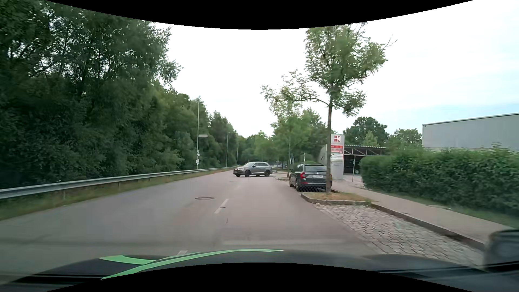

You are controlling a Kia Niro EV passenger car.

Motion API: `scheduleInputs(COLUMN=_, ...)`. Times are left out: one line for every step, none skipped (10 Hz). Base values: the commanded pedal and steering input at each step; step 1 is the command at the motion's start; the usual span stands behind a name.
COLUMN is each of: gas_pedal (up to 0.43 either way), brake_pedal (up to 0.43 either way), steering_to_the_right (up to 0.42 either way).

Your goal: Follow the waypoints while adhering to traffic rules and regulations

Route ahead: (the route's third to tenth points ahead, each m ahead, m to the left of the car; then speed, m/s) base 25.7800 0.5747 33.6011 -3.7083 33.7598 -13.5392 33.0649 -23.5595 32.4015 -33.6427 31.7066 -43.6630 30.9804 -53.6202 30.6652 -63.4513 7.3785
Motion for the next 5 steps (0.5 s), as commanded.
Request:
scheduleInputs(gas_pedal=0.0, brake_pedal=0.171, steering_to_the_right=-0.001)
scheduleInputs(gas_pedal=0.0, brake_pedal=0.171, steering_to_the_right=-0.001)
scheduleInputs(gas_pedal=0.0, brake_pedal=0.177, steering_to_the_right=-0.001)
scheduleInputs(gas_pedal=0.0, brake_pedal=0.177, steering_to_the_right=-0.001)
scheduleInputs(gas_pedal=0.0, brake_pedal=0.177, steering_to_the_right=0.0)
